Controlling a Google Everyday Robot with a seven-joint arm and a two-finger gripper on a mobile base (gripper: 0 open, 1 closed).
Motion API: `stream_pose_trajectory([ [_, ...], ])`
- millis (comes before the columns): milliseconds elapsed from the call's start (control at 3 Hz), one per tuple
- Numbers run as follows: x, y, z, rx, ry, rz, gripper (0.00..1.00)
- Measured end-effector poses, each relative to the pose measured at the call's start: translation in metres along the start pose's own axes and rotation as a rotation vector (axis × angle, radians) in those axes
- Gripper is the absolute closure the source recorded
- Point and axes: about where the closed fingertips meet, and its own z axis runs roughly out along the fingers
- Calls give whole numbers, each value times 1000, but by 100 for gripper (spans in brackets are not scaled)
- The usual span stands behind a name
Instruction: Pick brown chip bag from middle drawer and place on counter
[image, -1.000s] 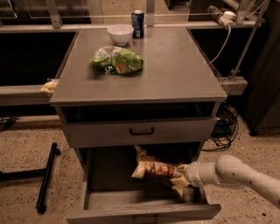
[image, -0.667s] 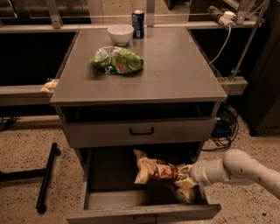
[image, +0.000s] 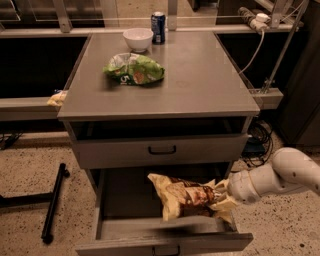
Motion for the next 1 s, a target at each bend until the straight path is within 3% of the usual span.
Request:
stream_pose_trajectory([
  [333, -3, 19, -1, -77, -6, -7, 100],
  [667, -3, 19, -1, -77, -6, -7, 100],
  [1000, -28, 30, -25, -68, -4, -36, 100],
])
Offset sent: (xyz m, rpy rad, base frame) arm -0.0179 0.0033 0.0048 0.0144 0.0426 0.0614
